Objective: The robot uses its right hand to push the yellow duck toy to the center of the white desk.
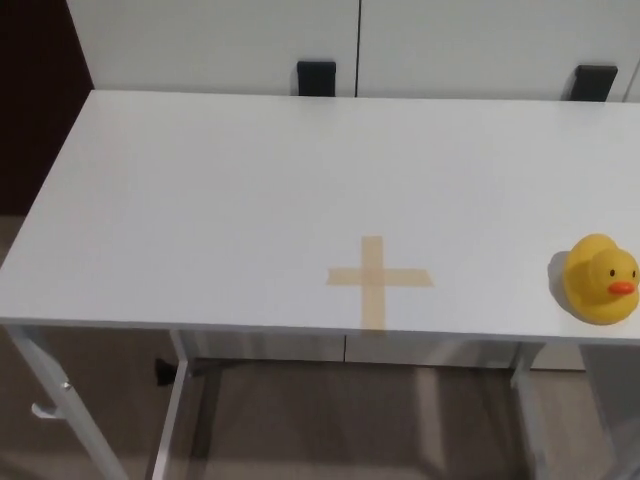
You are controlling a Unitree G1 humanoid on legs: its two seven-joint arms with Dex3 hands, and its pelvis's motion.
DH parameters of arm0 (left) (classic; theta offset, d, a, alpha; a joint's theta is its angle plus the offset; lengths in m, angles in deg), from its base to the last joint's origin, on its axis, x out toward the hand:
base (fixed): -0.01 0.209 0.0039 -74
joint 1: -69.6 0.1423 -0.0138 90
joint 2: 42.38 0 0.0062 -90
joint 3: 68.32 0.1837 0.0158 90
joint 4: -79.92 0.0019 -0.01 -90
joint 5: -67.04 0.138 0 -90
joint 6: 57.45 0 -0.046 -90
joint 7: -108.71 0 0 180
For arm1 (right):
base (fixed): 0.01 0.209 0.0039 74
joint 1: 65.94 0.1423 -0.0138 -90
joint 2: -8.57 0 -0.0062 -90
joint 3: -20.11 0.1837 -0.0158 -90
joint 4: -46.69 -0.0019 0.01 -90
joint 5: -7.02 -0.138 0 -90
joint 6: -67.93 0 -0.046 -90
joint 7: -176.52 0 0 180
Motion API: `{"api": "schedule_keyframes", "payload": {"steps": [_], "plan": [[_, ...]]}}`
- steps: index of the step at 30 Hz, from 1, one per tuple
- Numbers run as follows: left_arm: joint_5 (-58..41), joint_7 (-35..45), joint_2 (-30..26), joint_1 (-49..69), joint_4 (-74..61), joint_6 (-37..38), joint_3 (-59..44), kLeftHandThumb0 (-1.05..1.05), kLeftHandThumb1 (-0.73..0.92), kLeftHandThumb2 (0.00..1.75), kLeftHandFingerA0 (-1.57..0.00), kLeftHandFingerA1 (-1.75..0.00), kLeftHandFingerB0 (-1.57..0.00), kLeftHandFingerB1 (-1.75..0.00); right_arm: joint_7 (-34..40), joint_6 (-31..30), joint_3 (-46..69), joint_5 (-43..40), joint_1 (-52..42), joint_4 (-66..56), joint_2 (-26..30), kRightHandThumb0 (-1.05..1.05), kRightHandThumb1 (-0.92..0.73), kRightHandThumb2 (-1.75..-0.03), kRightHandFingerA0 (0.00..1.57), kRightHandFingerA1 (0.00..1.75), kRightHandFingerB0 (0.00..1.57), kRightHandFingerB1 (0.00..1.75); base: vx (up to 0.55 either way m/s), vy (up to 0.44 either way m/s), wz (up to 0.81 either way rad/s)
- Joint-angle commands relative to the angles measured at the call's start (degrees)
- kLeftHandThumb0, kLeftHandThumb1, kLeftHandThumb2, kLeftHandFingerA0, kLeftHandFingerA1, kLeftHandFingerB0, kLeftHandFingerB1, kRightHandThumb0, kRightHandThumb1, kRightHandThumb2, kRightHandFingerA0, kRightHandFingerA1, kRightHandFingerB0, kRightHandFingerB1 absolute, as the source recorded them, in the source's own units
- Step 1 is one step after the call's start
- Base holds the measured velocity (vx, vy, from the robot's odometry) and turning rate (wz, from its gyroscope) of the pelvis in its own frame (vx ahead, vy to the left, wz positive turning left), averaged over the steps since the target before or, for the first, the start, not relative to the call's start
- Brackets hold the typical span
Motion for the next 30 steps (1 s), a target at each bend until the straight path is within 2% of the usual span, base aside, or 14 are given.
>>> {"api": "schedule_keyframes", "payload": {"steps": [1, 4, 5, 8, 10, 11, 13, 18, 19, 22, 23, 24, 27, 30], "plan": [[0.37, -1.32, -1.98, -0.76, 2.28, 7.53, -0.62, 0.04, -0.5, 1.54, -1.46, -0.93, -1.3, -0.88, -1.12, 7.62, 11.67, -12.61, 4.19, 0.85, 1.76, -0.22, -0.74, -0.61, 0.63, 0.48, 0.44, 0.36, 0.0, 0.0, 0.0], [0.63, -1.28, -1.94, -0.92, 2.6, 8.1, -0.42, 0.03, -0.49, 1.54, -1.45, -0.93, -1.34, -0.88, -3.25, 6.62, 14.66, -13.8, 4.6, -2.1, 2.12, -0.33, -0.74, -0.62, 0.51, 0.48, 0.36, 0.34, 0.0, 0.0, 0.0], [0.54, -1.3, -1.79, -1.09, 2.78, 7.99, -0.51, 0.12, -0.57, 1.59, -1.43, -0.91, -1.35, -0.85, -5.51, 4.14, 15.16, -14.58, 5.6, -3.72, 3.53, -0.7, -0.67, -0.97, 0.17, 0.5, 0.11, 0.41, 0.0, 0.0, 0.0], [0.54, -1.6, -1.45, -1.42, 3.19, 8.01, -0.52, 0.0, -0.48, 1.55, -1.48, -0.93, -1.29, -0.88, -9.59, -0.64, 16.42, -15.64, 7.7, -8.21, 6.15, -0.36, -0.53, -1.11, 0.0, 0.5, 0.0, 0.5, 0.0, 0.0, 0.0], [0.58, -1.73, -1.42, -1.54, 3.06, 8.19, -0.45, 0.07, -0.56, 1.56, -1.41, -0.95, -1.26, -0.91, -9.61, -3.6, 16.82, -16.68, 8.75, -14.53, 6.66, -0.78, -0.92, -0.71, 0.16, 0.39, 0.11, 0.23, 0.0, 0.0, 0.0], [0.3, -1.66, -1.37, -1.65, 2.8, 8.26, -0.67, 0.02, -0.52, 1.56, -1.44, -0.95, -1.26, -0.93, -7.56, -7.4, 16.58, -17.8, 10.35, -25.48, 6.57, -0.89, -0.82, -1.17, 0.04, 0.47, 0.05, 0.36, 0.0, 0.0, 0.0], [0.11, -1.7, -1.28, -1.63, 2.82, 8.13, -0.83, -0.03, -0.47, 1.58, -1.46, -0.96, -1.25, -0.92, -5.58, -10.61, 16.16, -17.92, 11.46, -31.78, 6.55, -0.35, -0.52, -1.13, 0.01, 0.51, 0.0, 0.49, 0.0, 0.0, 0.0], [-0.15, -1.67, -1.04, -1.4, 3.07, 8.74, -1.14, 0.07, -0.54, 1.67, -1.4, -0.95, -1.33, -0.95, -5.33, -13.38, 13.88, -18.97, 16.44, -41.3, 5.07, -0.85, -0.92, -0.76, 0.11, 0.45, 0.18, 0.36, 0.0, 0.0, 0.0], [-0.26, -1.6, -1.06, -1.45, 3.0, 8.58, -1.23, 0.15, -0.55, 1.75, -1.41, -0.93, -1.38, -0.92, -6.47, -13.48, 12.61, -19.0, 17.83, -42.11, 4.52, -0.38, -0.45, -1.09, 0.02, 0.55, 0.0, 0.51, 0.0, 0.0, 0.0], [0.21, -1.71, -1.19, -1.44, 2.67, 8.35, -0.77, 0.16, -0.56, 1.75, -1.4, -0.92, -1.36, -0.92, -6.95, -14.28, 9.69, -18.03, 20.98, -44.08, 2.99, -0.38, -0.45, -1.09, 0.02, 0.53, 0.0, 0.5, 0.0, 0.0, 0.0], [0.12, -1.67, -1.05, -1.54, 2.71, 8.3, -0.87, 0.15, -0.57, 1.48, -1.4, -0.97, -1.32, -0.9, -6.79, -15.27, 8.93, -18.37, 21.98, -44.94, 2.2, -0.85, -0.92, -0.74, 0.08, 0.42, 0.13, 0.33, 0.0, 0.0, 0.0], [-0.05, -1.72, -0.77, -1.77, 2.86, 8.01, -1.05, 0.2, -0.57, 1.51, -1.37, -0.97, -1.34, -0.9, -6.09, -16.88, 6.95, -18.14, 24.13, -46.28, 0.47, -0.83, -0.82, -1.17, 0.03, 0.42, 0.08, 0.4, 0.0, 0.0, 0.0], [0.0, -1.88, -0.54, -1.89, 3.02, 7.61, -1.04, 0.11, -0.58, 1.64, -1.39, -0.95, -1.31, -0.89, -5.59, -16.93, 3.35, -14.82, 26.27, -46.11, -0.83, -0.84, -0.84, -0.9, 0.08, 0.36, 0.09, 0.33, 0.0, 0.0, 0.0], [0.55, -2.19, -0.49, -1.94, 3.16, 8.12, -0.57, 0.05, -0.53, 1.55, -1.43, -0.97, -1.26, -0.89, -5.76, -16.51, 0.16, -12.19, 28.21, -44.27, -1.47, -0.77, -0.81, -1.21, 0.03, 0.45, 0.02, 0.38, 0.0, 0.0, 0.0]]}}
